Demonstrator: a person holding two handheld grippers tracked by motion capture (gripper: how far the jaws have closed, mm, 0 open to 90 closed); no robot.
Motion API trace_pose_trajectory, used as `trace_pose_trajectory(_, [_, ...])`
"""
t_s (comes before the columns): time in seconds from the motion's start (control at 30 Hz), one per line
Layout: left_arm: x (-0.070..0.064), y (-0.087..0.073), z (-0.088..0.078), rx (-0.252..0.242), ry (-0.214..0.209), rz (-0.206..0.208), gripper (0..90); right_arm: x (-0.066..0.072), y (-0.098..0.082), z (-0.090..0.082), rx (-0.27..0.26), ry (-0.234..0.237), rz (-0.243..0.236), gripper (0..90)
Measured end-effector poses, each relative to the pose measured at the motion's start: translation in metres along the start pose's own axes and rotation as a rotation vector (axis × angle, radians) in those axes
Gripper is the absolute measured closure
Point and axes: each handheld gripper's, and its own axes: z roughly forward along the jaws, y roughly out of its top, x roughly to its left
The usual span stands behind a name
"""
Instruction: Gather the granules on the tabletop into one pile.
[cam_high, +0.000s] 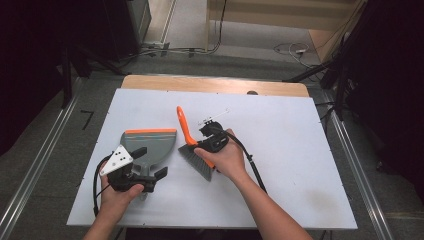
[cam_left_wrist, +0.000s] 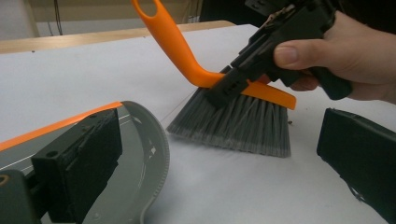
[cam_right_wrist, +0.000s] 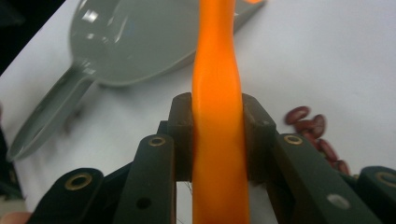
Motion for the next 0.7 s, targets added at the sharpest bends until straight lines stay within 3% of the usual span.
trace_pose_trajectory(0.17, [0.000,0.000,0.000,0.000,0.000,0.001,0.3,-0.013,-0.002,0.001,-0.014,-0.018,0.053,68.5])
trace_pose_trajectory(0.27, [-0.001,0.000,0.000,0.000,-0.002,0.001,0.2,-0.021,-0.005,-0.003,-0.022,-0.057,0.089,68.2])
trace_pose_trajectory(0.7, [-0.002,-0.001,0.002,0.007,-0.002,0.005,0.2,-0.051,-0.019,-0.026,-0.041,-0.126,0.159,67.7])
